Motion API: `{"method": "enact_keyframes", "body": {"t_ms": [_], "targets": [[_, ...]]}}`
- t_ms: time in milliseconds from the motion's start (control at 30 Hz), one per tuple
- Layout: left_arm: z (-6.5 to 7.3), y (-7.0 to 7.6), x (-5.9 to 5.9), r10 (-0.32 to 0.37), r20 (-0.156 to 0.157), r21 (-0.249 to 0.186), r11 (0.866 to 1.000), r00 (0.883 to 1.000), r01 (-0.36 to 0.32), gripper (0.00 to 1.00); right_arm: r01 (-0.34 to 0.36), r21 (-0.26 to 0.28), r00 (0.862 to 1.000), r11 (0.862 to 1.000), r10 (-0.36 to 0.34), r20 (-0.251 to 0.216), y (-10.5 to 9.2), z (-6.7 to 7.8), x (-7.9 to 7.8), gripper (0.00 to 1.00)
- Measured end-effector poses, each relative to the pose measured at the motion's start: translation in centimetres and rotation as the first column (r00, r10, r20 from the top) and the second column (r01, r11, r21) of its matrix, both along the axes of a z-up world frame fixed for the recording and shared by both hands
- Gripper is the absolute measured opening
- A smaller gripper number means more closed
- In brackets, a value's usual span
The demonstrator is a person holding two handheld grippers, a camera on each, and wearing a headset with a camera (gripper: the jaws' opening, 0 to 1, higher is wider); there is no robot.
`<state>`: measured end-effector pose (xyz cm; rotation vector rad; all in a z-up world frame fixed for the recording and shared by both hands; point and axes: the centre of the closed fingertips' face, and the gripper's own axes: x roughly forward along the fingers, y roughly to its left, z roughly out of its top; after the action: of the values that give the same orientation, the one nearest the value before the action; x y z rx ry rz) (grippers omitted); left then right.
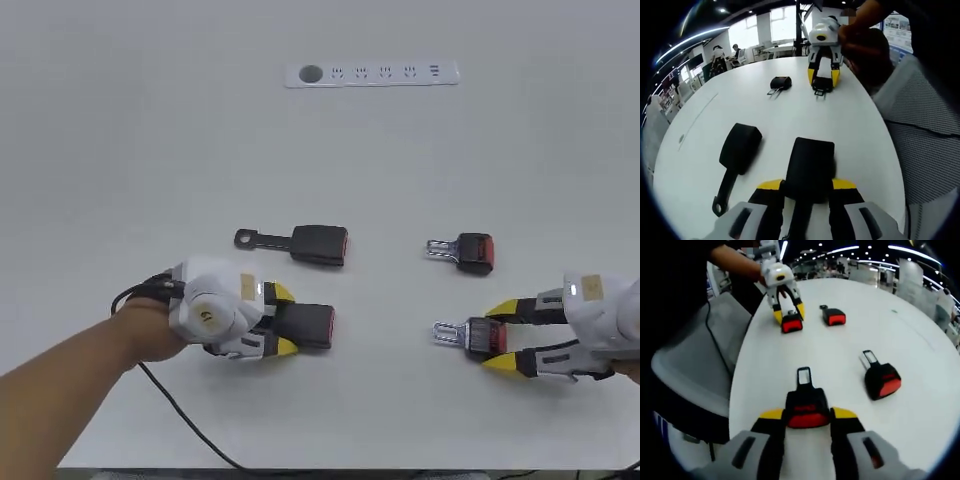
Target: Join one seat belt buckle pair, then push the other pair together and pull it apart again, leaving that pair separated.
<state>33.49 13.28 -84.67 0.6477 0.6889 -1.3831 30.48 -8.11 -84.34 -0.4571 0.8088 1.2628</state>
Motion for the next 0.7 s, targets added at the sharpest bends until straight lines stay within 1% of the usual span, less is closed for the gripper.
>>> {"method": "enact_keyframes", "body": {"t_ms": [167, 267, 533, 700], "targets": [[-0.07, 0.09, 0.02, -0.021, -0.002, 0.005, 1.0, 1.0, 0.021, 0.36, 0.005, 0.016, 1.0, 1.0, -0.005, 0.003, 0.0, 0.1, 0.0, 0.35], [-0.12, 0.16, 0.02, -0.031, -0.006, 0.012, 0.999, 0.999, 0.031, 0.35, -0.011, 0.012, 1.0, 1.0, 0.011, 0.005, -0.01, 0.14, -0.01, 0.34], [-0.25, 0.31, 0.12, -0.032, -0.012, 0.005, 0.999, 0.999, 0.032, 0.35, -0.064, -0.006, 0.998, 0.998, 0.064, 0.004, -0.08, 0.12, -0.09, 0.34], [-0.25, 0.27, 0.12, -0.027, -0.019, 0.004, 1.0, 0.999, 0.027, 0.35, -0.071, -0.002, 0.997, 0.997, 0.071, 0.005, 0.11, 0.11, -0.02, 0.34]]}}
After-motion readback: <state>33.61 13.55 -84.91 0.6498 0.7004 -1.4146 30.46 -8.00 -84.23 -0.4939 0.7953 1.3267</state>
